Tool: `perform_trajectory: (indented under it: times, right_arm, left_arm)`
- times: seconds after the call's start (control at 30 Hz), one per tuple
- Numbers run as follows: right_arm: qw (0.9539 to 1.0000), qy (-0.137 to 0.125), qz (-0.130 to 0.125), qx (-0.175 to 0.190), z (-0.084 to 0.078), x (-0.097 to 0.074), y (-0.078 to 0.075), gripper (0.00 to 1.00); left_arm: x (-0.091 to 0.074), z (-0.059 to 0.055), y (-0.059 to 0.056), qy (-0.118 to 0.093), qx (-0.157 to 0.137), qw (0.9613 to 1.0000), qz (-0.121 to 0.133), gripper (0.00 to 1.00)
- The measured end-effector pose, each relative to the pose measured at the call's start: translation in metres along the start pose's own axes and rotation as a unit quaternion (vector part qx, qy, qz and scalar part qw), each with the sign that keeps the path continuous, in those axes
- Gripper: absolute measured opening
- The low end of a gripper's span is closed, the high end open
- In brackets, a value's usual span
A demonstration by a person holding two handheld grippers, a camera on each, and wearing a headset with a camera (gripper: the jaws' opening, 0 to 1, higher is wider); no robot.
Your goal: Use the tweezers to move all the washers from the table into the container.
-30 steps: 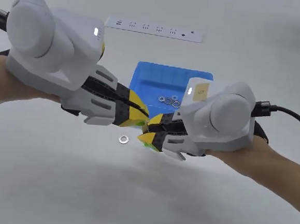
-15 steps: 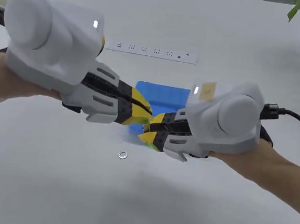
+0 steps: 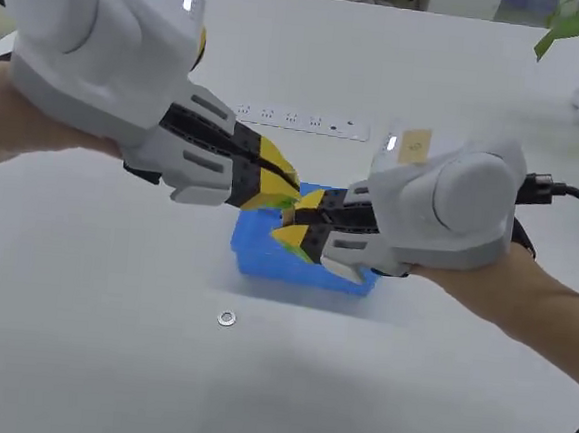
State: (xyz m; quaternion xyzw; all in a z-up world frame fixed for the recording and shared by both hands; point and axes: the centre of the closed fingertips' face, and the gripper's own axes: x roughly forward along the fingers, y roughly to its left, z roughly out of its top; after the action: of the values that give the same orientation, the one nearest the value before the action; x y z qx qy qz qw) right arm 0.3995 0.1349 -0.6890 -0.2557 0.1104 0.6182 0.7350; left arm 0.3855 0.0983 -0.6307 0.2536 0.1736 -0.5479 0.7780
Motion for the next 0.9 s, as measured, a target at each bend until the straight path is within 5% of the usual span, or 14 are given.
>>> perform_trajectory:
  times: [0.07,0.33,0.73,0.9]
  right_arm:
    - [1.0000,0.003,-0.005,-0.002,-0.003,0.002,-0.008,0.11]
    - [0.9998,0.006,-0.018,0.006,-0.018,0.009,-0.027,0.11]
    - [0.9996,0.017,-0.009,0.019,-0.042,0.032,-0.034,0.11]
    - [0.9995,0.019,-0.001,0.024,-0.048,0.040,-0.033,0.11]
  left_arm:
    - [0.006,-0.002,0.014,-0.004,-0.004,1.0000,0.001,0.06]
    - [0.021,-0.014,0.033,0.003,-0.002,1.0000,-0.003,0.06]
    - [0.039,-0.043,0.045,0.017,-0.019,0.9995,-0.018,0.06]
    - [0.040,-0.049,0.041,0.021,-0.028,0.9992,-0.022,0.06]
